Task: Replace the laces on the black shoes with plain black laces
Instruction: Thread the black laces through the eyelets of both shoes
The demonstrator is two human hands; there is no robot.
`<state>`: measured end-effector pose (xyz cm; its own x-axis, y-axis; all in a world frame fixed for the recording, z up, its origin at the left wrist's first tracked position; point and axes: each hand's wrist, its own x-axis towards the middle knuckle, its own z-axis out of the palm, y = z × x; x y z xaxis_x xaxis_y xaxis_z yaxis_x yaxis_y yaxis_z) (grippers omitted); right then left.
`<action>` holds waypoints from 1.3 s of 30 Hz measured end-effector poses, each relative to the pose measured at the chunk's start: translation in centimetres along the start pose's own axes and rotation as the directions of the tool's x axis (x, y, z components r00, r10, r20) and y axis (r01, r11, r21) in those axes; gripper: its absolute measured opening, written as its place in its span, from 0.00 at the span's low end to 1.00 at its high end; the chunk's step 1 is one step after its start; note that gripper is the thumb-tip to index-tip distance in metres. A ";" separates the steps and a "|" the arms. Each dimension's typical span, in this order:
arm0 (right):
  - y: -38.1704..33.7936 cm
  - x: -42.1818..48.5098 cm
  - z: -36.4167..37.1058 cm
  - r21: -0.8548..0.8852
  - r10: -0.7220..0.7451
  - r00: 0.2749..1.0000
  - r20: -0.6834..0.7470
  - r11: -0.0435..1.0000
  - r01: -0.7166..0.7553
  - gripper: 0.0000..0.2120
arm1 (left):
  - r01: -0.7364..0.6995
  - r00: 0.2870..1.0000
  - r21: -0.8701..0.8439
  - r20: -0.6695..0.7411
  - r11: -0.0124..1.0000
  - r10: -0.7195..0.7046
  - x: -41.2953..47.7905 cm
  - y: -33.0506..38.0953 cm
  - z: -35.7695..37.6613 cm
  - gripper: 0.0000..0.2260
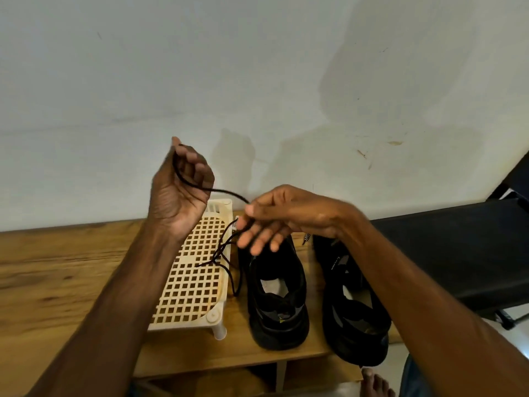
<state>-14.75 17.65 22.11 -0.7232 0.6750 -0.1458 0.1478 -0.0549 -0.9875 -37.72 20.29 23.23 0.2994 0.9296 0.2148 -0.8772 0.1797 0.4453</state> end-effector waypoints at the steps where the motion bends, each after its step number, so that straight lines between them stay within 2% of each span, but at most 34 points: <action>1: 0.1 -0.6 -0.6 -0.060 0.059 0.998 0.000 0.996 -0.059 0.15 | 0.042 0.999 0.042 -0.010 0.998 -0.041 0.0 -0.2 0.0 0.13; 2: 0.3 -1.3 -1.3 -0.129 0.102 0.994 -0.048 0.986 -0.108 0.16 | 0.075 0.997 0.132 -0.026 0.988 -0.072 0.0 -0.4 -0.1 0.14; 4: 0.8 -2.6 -2.8 -0.249 0.117 0.963 -0.243 0.952 -0.179 0.17 | 0.111 0.994 0.372 -0.058 0.922 -0.096 0.2 -1.2 -0.2 0.13; 7: 2.0 -3.7 -4.1 -0.278 0.031 0.816 -0.577 0.932 -0.232 0.08 | 0.165 0.986 0.576 -0.071 0.801 -0.152 0.1 -2.3 -0.6 0.08; 9: 3.0 -3.3 -3.9 -0.316 -0.006 0.732 -0.681 0.904 -0.287 0.03 | 0.212 0.975 0.682 -0.097 0.699 -0.201 0.0 -2.9 -1.1 0.08; 11: 3.7 -2.4 -2.8 -0.386 -0.028 0.723 -0.691 0.859 -0.336 0.03 | 0.248 0.964 0.813 -0.152 0.527 -0.219 0.0 -3.4 -1.5 0.09; 13: 3.9 -1.3 -1.4 -0.395 -0.034 0.718 -0.695 0.853 -0.342 0.08 | 0.271 0.957 0.897 -0.211 0.349 -0.199 -0.1 -4.1 -2.0 0.13; 16: 3.9 0.4 0.2 -0.494 -0.071 0.706 -0.704 0.764 -0.415 0.13 | 0.251 0.966 0.953 -0.235 0.172 -0.106 -0.4 -5.1 -2.6 0.12; 18: 4.2 1.2 1.1 -0.520 -0.091 0.671 -0.736 0.711 -0.474 0.13 | 0.241 0.970 0.961 -0.235 0.135 -0.054 -0.6 -5.6 -2.7 0.10; 21: 4.5 1.8 1.6 -0.470 -0.092 0.581 -0.809 0.695 -0.544 0.14 | 0.291 0.957 0.946 -0.290 0.145 -0.031 -0.6 -6.5 -2.6 0.06; 24: 4.9 1.7 1.6 -0.447 -0.132 0.527 -0.840 0.719 -0.533 0.07 | 0.309 0.951 0.946 -0.309 0.093 -0.017 -0.5 -7.1 -2.5 0.04; 29: 5.8 1.1 1.7 -0.442 -0.171 0.502 -0.848 0.751 -0.490 0.05 | 0.189 0.981 0.968 -0.179 -0.168 0.072 -0.6 -8.7 -2.9 0.01; 34: 6.0 0.8 1.3 -0.427 -0.164 0.506 -0.847 0.777 -0.463 0.06 | 0.142 0.982 0.938 -0.093 -0.315 0.167 -0.6 -10.3 -3.6 0.01; 36: 6.1 0.8 1.2 -0.412 -0.149 0.499 -0.854 0.779 -0.472 0.07 | 0.173 0.975 0.912 -0.105 -0.373 0.195 -0.5 -10.8 -3.7 0.01; 39: 6.2 0.9 1.1 -0.401 -0.139 0.496 -0.857 0.783 -0.474 0.07 | 0.204 0.970 0.894 -0.130 -0.399 0.205 -0.3 -11.5 -4.1 0.03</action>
<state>-15.22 17.12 15.76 0.1994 0.9729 0.1167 0.7298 -0.0679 -0.6803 -29.25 19.26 14.48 0.0620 0.9804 0.1868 0.7470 -0.1697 0.6428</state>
